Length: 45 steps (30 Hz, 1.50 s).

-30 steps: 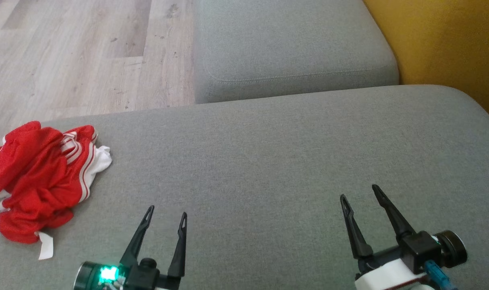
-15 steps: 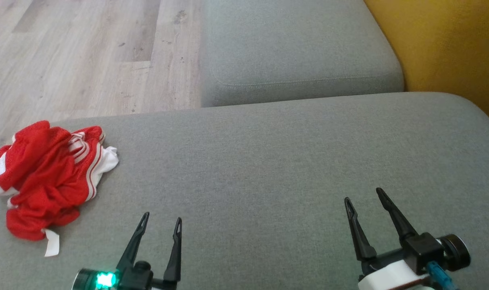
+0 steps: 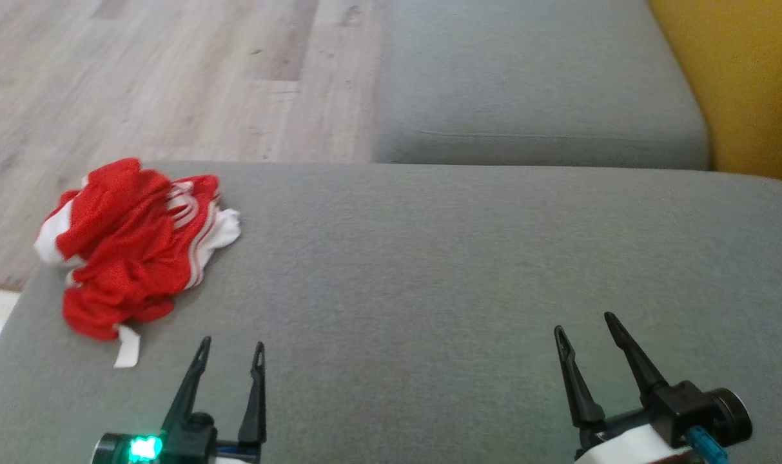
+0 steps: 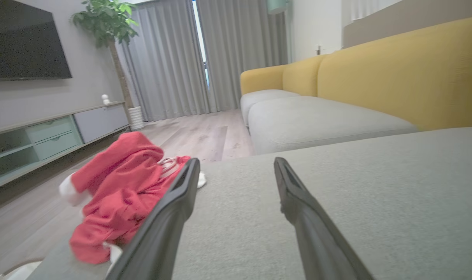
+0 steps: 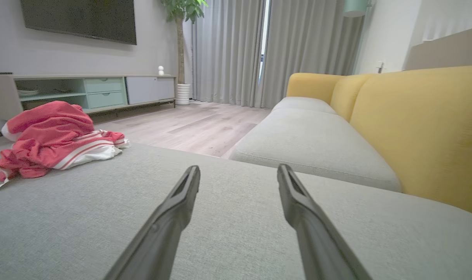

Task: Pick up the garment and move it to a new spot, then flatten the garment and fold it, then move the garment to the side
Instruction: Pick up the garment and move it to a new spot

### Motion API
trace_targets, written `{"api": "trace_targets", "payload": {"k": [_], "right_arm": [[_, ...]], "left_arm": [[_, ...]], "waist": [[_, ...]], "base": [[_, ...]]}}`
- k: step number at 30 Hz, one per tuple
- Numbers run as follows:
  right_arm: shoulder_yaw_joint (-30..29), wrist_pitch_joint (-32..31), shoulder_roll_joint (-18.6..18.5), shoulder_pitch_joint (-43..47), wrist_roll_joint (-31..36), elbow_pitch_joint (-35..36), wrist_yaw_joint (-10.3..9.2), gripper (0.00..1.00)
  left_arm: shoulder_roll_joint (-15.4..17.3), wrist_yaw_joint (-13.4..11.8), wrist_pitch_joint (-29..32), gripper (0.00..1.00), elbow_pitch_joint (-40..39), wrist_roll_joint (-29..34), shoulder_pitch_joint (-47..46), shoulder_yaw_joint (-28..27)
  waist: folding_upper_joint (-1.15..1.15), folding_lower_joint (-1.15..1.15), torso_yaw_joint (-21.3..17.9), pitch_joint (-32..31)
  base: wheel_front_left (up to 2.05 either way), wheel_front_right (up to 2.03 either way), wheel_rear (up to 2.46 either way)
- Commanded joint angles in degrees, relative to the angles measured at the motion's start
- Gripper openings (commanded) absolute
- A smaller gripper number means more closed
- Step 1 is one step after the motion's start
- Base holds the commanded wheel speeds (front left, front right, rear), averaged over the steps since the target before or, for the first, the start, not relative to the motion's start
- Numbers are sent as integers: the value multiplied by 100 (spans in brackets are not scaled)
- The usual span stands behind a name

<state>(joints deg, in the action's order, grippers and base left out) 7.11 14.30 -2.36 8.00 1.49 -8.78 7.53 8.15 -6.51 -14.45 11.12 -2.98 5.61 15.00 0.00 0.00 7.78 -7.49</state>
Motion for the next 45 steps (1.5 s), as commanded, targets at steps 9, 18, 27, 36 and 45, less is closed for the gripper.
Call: {"api": "trace_targets", "payload": {"k": [9,18,27,36,45], "right_arm": [[149,70,-52,-254,-83,178,-4,100],[141,70,-52,-373,-108,169,-4,100],[98,70,-52,-450,-62,175,-4,100],[53,70,-52,-557,100,279,-4,100],[40,70,-422,-1364,585,689,-4,100]], "left_arm": [[13,16,-55,100,-199,45,-186,-487],[7,-16,-55,100,-259,118,-174,-677],[-77,-46,-55,100,-344,106,-214,-824],[-25,-44,-55,100,-635,235,-703,-884],[146,400,-55,100,-666,162,-2842,-885]], "waist": [[0,0,843,143],[0,0,1419,331],[0,0,1680,439],[0,0,1579,925],[0,0,1357,2626]], "base": [[0,0,0],[0,0,0],[0,0,0],[0,0,0],[0,0,0]]}}
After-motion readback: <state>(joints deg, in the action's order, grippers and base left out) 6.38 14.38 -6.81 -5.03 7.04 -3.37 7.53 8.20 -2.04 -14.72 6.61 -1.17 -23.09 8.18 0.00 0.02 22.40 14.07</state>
